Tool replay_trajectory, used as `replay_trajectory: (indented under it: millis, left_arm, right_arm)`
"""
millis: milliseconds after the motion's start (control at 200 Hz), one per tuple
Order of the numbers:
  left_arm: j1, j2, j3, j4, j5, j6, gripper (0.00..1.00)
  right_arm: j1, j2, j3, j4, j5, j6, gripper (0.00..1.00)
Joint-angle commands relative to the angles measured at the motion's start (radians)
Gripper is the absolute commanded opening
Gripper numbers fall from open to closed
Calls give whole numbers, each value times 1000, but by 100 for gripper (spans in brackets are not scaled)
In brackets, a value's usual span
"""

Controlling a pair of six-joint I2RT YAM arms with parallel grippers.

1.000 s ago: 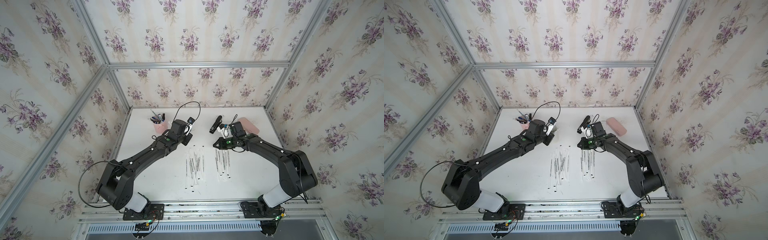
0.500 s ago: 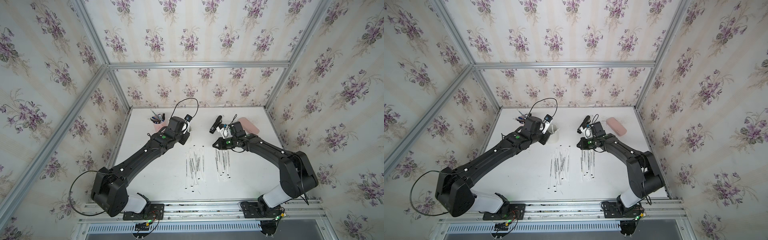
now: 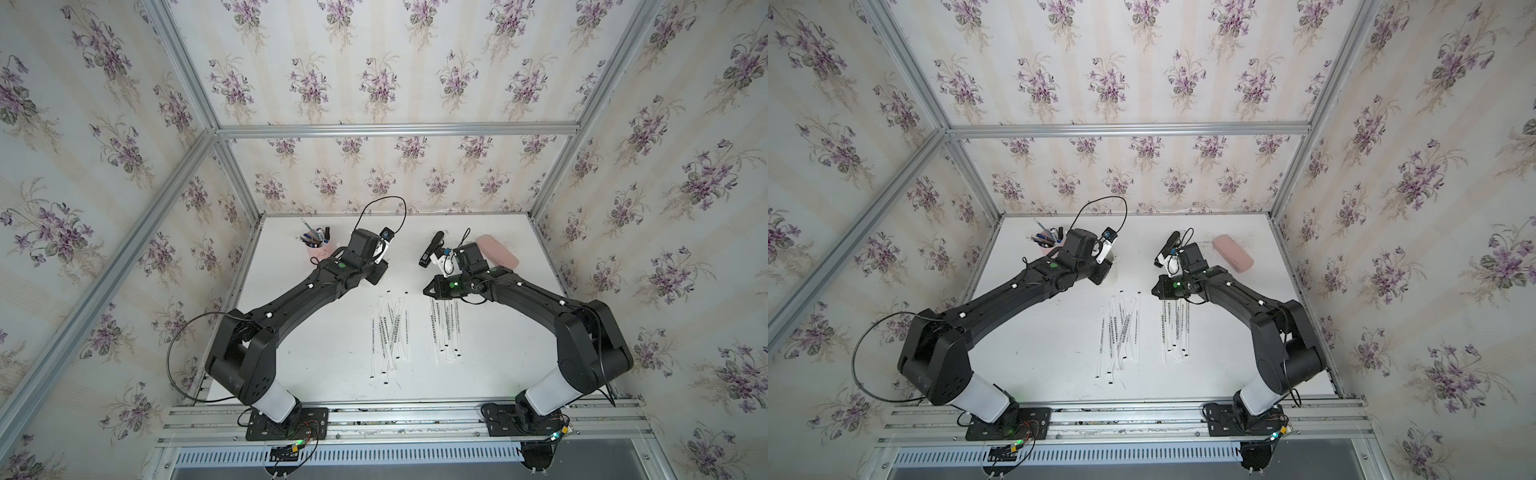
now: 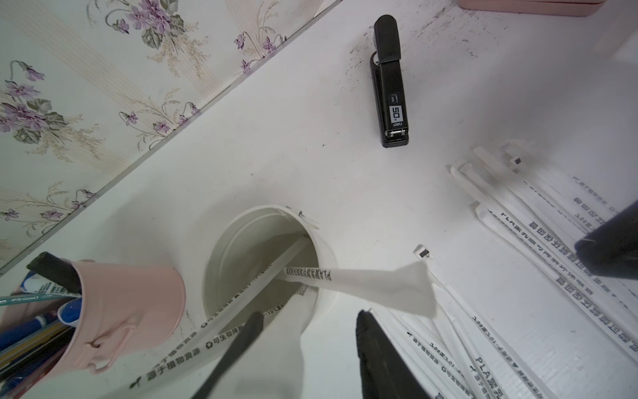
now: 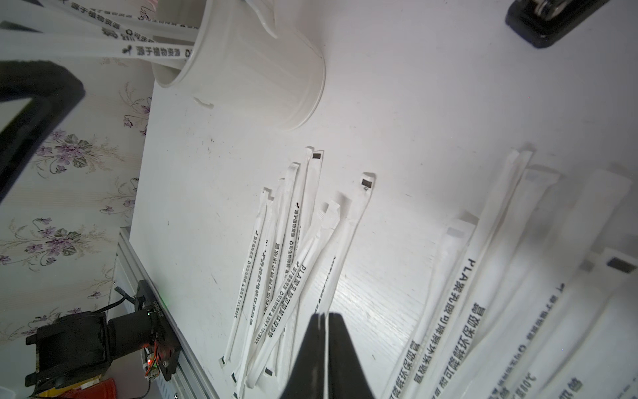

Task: Take the straws out of the storage container
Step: Pick up the straw from the container.

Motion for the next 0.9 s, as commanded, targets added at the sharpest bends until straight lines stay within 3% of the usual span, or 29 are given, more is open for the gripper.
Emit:
replay_trajectory:
  millis: [0, 215, 415, 679, 894]
  left_arm:
    - [3, 28, 26, 26, -41, 12, 42]
    - [5, 36, 36, 38, -51, 9, 21]
    - [5, 24, 54, 9, -67, 8, 10]
    - [6, -19, 93, -71, -99, -23, 0]
    - [6, -105, 168, -189, -70, -80, 0]
  right_arm:
    - [1, 8, 11, -9, 6, -10, 10]
    - [0, 13, 12, -11, 8, -17, 9]
    - [0, 13, 11, -8, 4, -17, 9]
    - [0, -3, 9, -11, 5, -11, 9]
    - [3, -33, 7, -18, 9, -4, 9]
